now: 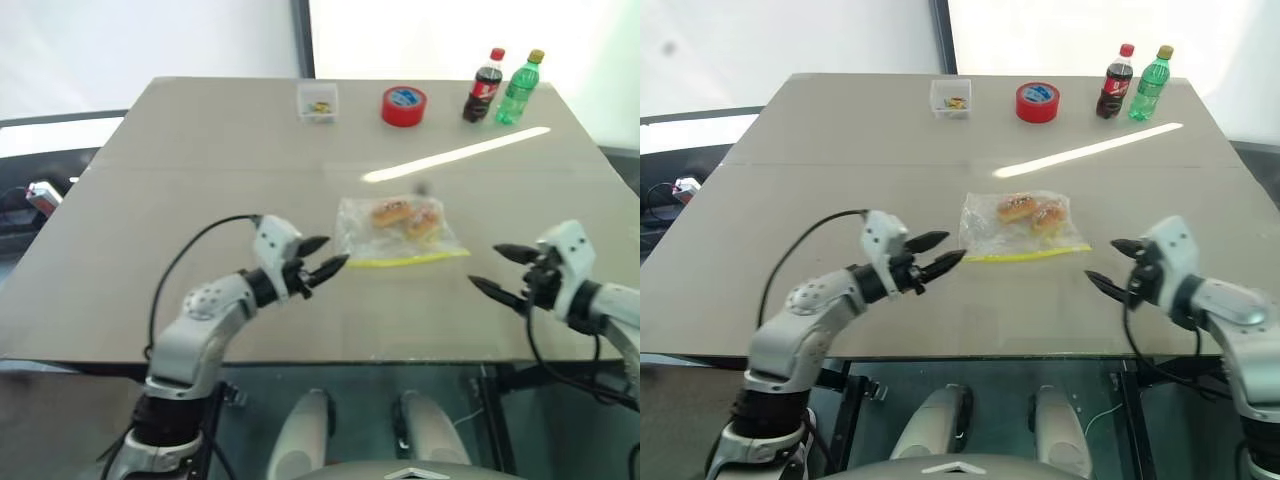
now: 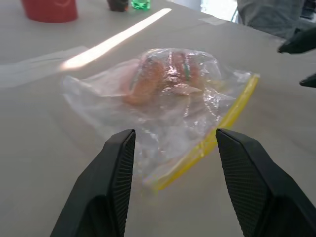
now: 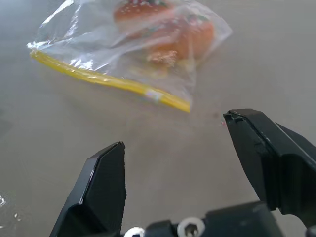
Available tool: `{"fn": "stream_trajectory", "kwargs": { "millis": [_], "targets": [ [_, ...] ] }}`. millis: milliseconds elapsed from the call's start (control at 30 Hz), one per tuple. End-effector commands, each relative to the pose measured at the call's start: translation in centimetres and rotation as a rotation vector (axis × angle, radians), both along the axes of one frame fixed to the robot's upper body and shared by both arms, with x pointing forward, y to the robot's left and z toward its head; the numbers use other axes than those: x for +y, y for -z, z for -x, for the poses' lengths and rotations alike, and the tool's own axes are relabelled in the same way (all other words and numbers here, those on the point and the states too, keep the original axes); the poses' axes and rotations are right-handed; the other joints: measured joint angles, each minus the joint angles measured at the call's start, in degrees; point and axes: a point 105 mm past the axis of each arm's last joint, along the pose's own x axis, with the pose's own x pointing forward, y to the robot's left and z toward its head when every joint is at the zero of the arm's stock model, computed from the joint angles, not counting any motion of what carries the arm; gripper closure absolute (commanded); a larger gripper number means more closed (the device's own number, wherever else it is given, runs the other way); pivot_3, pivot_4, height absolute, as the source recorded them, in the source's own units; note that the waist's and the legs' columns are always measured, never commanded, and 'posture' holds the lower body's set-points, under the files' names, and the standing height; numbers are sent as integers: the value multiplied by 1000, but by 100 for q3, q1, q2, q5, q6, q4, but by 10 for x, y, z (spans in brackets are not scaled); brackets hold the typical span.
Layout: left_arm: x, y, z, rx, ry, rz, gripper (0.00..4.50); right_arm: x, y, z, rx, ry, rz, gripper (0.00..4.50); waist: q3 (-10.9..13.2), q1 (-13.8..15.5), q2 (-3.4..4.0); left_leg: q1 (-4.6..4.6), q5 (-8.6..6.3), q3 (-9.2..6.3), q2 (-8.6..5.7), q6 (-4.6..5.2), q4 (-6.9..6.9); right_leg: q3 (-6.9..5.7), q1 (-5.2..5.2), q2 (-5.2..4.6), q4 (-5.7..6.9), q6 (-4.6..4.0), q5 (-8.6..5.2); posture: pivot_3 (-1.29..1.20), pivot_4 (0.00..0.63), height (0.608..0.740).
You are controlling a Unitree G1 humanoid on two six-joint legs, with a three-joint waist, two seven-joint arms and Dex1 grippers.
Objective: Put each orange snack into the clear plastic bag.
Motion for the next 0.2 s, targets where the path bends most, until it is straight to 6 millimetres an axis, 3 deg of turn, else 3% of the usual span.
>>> {"fn": "stream_trajectory", "kwargs": {
  "millis": [33, 200],
  "targets": [
    [16, -14, 16, -4, -1, 21, 1729, -29, -25, 8, -73, -13, -71, 806, 0, -2, 0, -1, 0, 4, 1, 0, 0, 3, 0, 0, -3, 0, -1, 0, 150, 740],
    [36, -7, 25, 23, -40, -24, 1729, -50, -23, 15, -29, -54, -88, 806, 0, 17, 0, -4, -1, 12, 3, 0, -5, 6, 0, 0, -18, -1, -1, 0, 150, 740]
  ]
}}
